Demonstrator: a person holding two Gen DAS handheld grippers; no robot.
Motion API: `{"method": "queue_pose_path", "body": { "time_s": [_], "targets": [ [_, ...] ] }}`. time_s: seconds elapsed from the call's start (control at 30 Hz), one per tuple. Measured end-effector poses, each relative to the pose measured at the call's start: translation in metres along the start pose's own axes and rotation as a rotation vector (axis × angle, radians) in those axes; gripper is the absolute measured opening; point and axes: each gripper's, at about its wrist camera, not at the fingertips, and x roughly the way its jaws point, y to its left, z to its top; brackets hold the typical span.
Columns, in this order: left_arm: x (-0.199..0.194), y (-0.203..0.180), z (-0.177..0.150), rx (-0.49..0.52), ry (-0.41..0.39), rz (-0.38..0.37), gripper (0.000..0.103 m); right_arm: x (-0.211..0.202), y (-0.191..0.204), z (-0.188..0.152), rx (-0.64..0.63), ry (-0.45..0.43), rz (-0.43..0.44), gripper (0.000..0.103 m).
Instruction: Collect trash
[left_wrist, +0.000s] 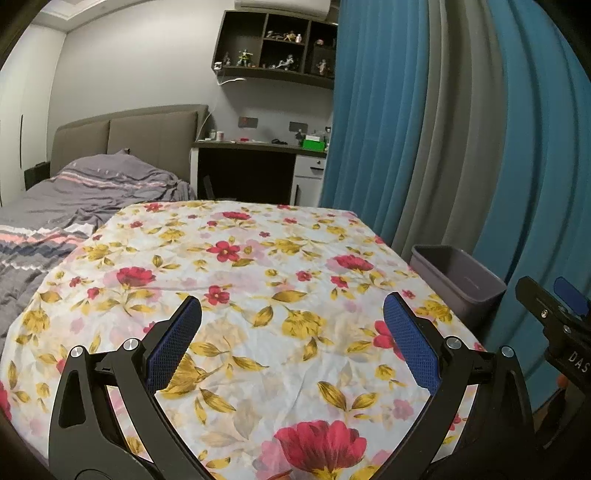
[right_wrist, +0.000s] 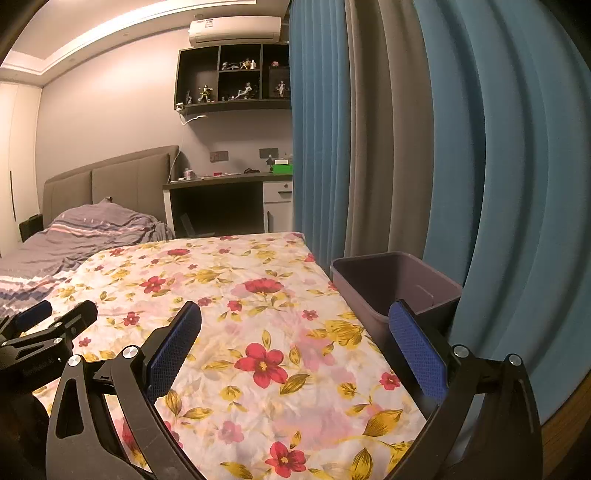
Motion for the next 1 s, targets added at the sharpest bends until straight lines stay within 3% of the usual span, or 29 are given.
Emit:
{"method": "queue_pose_path", "body": {
  "time_s": [1.0],
  "targets": [
    [0.0014, -0.0031, -0.0004, 0.001, 0.007, -0.020, 0.097, 0.0010, -0.0011, 0.0004, 0.006, -0.003, 0.001, 0.097]
  ]
}}
